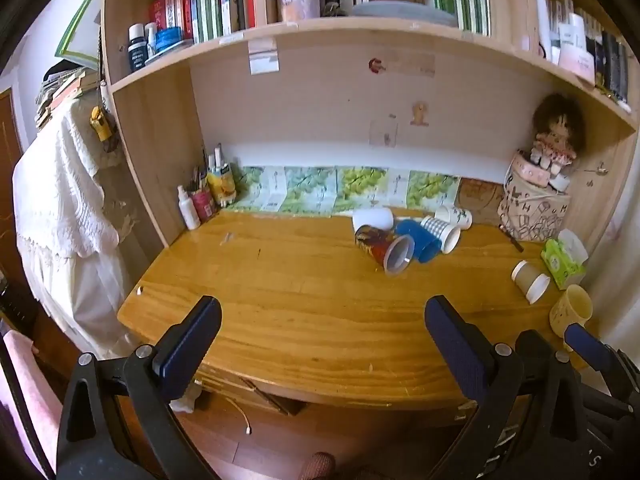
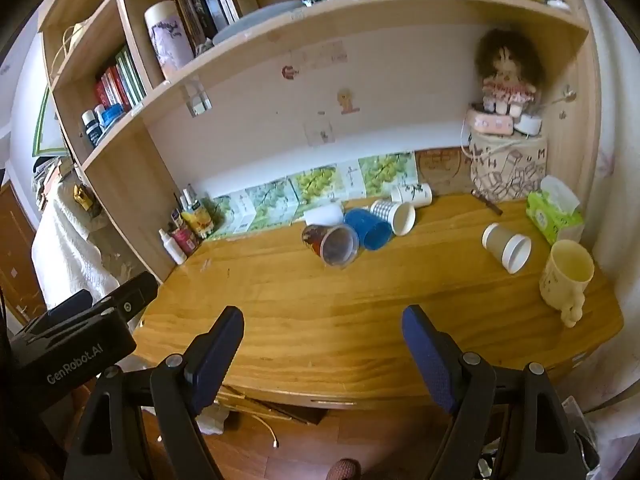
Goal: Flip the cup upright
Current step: 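Move both tools toward the blue plastic cup lying on its side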
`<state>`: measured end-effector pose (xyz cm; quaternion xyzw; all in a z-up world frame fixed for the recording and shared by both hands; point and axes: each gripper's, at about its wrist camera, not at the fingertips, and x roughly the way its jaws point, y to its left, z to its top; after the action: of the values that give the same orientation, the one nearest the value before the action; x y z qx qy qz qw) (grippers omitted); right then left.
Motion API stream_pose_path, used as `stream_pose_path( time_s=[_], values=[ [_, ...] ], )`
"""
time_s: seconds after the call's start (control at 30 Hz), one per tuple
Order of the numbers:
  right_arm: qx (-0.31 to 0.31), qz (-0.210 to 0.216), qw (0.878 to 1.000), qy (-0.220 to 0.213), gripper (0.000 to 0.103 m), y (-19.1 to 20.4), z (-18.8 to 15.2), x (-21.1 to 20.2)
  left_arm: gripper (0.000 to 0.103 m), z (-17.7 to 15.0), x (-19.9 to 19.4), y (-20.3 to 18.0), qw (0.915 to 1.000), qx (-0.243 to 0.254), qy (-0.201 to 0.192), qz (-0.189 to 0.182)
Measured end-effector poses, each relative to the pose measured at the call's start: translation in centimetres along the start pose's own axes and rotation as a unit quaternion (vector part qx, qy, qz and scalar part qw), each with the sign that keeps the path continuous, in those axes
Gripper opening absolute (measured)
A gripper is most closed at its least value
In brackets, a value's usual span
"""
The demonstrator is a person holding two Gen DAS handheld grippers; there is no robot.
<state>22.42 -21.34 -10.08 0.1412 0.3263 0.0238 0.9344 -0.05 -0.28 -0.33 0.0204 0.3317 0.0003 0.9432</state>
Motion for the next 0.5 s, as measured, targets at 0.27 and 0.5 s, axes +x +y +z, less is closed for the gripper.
stream_pose_path(
  time_s=[0.27, 0.5],
  values=[
    [0.013, 0.014, 1.000, 0.023, 0.082, -2.0, -0.2, 0.7, 0.102, -1.0, 0.5, -1.2, 0.9994, -0.004, 0.027, 0.020],
    [0.025, 0.016, 0.999, 0.026, 0.082, -3.6, 0.3, 1.0, 0.102, -0.8, 1.0, -1.5, 0.9992, -0.018, 0.034, 0.010]
  ],
)
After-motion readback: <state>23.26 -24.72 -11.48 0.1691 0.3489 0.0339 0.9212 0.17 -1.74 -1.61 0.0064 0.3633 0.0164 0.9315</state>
